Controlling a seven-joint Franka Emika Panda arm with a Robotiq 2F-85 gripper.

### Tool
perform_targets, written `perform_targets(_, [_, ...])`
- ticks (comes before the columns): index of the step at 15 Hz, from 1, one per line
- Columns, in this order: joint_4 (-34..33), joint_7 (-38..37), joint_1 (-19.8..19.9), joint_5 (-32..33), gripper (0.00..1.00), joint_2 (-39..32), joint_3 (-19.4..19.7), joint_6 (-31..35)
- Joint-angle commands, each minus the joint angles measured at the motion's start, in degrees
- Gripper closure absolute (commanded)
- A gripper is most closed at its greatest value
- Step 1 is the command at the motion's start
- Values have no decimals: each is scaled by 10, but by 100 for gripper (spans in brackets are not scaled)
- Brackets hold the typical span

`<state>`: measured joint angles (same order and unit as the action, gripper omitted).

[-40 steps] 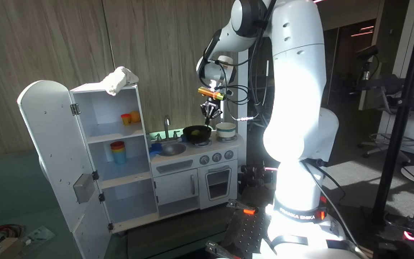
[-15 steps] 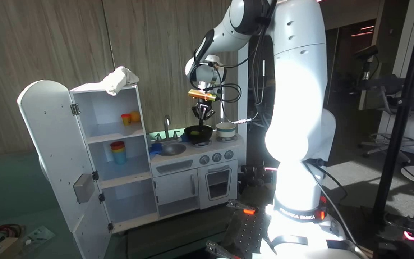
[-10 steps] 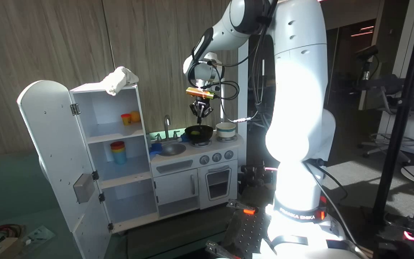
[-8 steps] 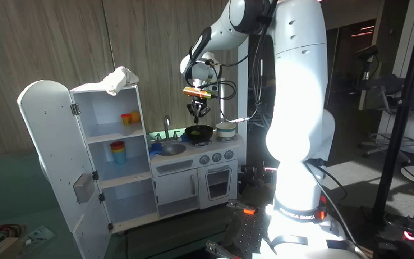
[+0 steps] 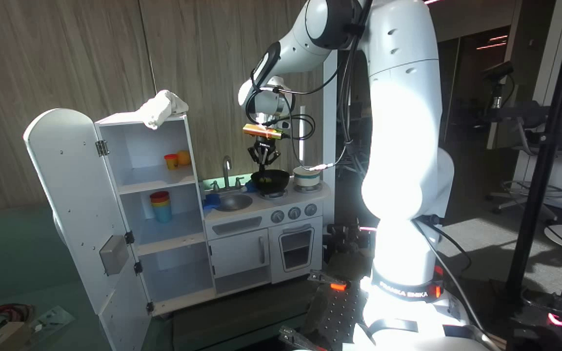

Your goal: Put the plastic fruits in the bowl, then use the spoon to move them around

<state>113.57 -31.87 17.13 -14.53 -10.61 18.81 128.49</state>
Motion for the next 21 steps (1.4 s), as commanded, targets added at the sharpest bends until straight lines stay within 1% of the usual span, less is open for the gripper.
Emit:
perform_targets(1, [-3, 4, 9, -5, 98, -9, 6, -11])
perform_targets(3, [9, 16, 15, -8, 98, -1, 9, -12])
perform_targets(5, [30, 33, 17, -7, 98, 18, 11, 3])
perform_targets(7, [54, 52, 16, -4, 98, 42, 13, 38])
perform_targets(10, [82, 80, 19, -15, 98, 72, 12, 81])
perform_targets(13, [96, 113, 22, -49, 98, 90, 9, 94])
perform_targets(16, [129, 167, 13, -95, 98, 121, -2, 134])
perform_targets(18, [147, 192, 3, -104, 98, 140, -13, 153])
perform_targets(21, [158, 204, -18, -102, 98, 151, -33, 168])
